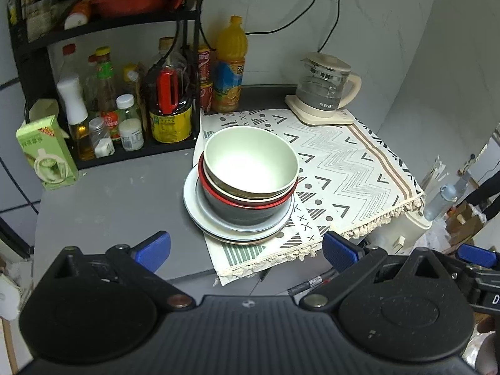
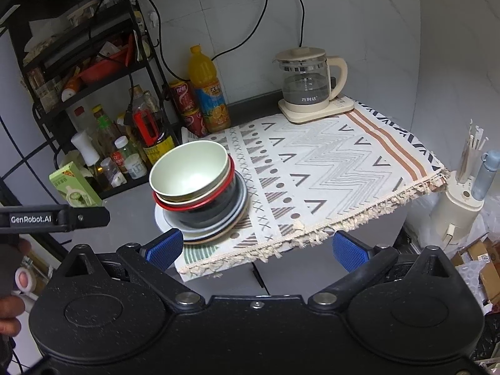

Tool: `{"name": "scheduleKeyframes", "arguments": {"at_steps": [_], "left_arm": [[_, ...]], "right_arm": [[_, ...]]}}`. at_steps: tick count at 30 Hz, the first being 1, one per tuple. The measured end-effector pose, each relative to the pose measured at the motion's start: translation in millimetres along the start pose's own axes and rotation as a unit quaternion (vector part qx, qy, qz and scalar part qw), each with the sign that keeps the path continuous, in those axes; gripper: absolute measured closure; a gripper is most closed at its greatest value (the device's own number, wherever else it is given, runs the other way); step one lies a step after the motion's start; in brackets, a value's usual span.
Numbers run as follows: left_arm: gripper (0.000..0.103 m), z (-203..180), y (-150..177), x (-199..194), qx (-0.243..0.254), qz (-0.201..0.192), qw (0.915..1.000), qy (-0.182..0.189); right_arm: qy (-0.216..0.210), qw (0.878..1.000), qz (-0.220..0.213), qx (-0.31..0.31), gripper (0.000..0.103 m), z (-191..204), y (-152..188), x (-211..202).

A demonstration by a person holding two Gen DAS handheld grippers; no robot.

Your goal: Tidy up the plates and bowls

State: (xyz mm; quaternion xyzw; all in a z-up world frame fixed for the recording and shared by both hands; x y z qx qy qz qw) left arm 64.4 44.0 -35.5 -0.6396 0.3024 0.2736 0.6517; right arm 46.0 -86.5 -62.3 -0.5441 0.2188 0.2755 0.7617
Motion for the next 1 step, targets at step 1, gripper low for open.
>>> {"name": "scheduleKeyframes", "arguments": {"at_steps": [1], "left_arm": [[0.001, -1.2, 0.1, 2.1, 0.000, 0.002, 1.0000, 0.002]], "right_arm": [[0.002, 1.000, 0.001, 0.001, 0.000, -2.4, 0.9, 0.1]]}}
Point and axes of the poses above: each gripper's, at about its wrist camera, not at the fingertips, and x roughly the way its jaws point, z to its left, y to its underside, the point moved 8 cm from there along x, roughly the way its jaws point, and after that the axes turned 10 degrees about x, right-handed, at the moved point
